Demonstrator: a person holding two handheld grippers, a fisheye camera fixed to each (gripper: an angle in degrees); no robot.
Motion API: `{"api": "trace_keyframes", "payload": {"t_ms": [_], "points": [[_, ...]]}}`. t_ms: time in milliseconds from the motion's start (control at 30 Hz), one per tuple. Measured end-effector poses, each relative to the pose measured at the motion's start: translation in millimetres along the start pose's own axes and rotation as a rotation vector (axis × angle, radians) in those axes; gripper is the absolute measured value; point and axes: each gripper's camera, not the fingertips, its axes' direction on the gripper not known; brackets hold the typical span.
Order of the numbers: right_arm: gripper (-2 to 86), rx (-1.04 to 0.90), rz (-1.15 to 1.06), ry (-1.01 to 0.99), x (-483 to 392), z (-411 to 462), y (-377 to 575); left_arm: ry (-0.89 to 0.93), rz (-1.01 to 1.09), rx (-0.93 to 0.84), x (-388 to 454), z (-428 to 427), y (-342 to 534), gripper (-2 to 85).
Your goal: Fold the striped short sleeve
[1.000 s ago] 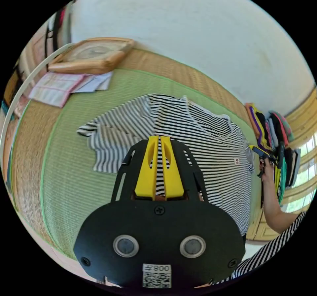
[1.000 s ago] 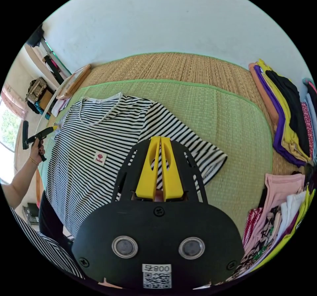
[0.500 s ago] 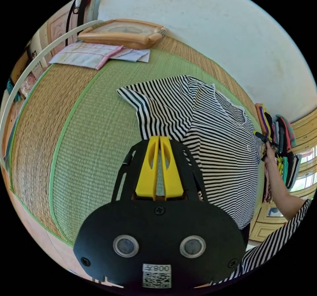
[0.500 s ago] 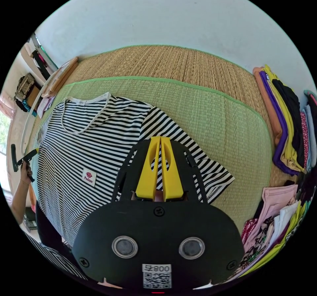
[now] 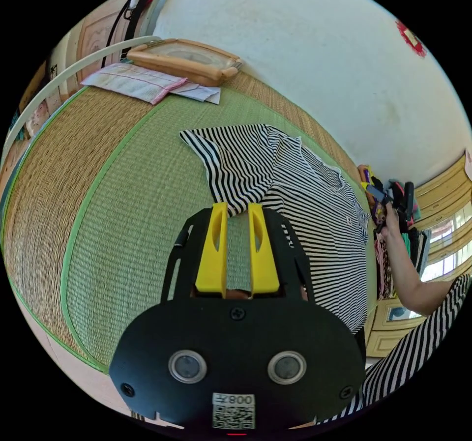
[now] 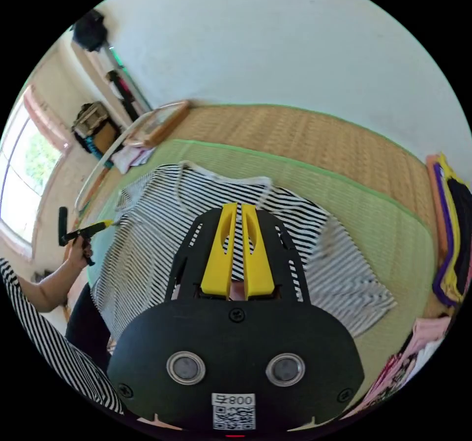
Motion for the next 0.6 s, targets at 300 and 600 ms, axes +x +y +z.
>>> {"api": "trace_keyframes", "payload": {"t_ms": [300,600], "points": [[5.8,-0.139,-0.462,-0.167,-269.8,142.3,-104.0,-0.026,0.063,0.025,-23.6,5.0,16.7,1.7],[5.8,-0.366,-0.581,0.015,-377.0,282.3,-135.0,0.062,0.066,0.023,-54.4,6.8,24.6,0.9]]}}
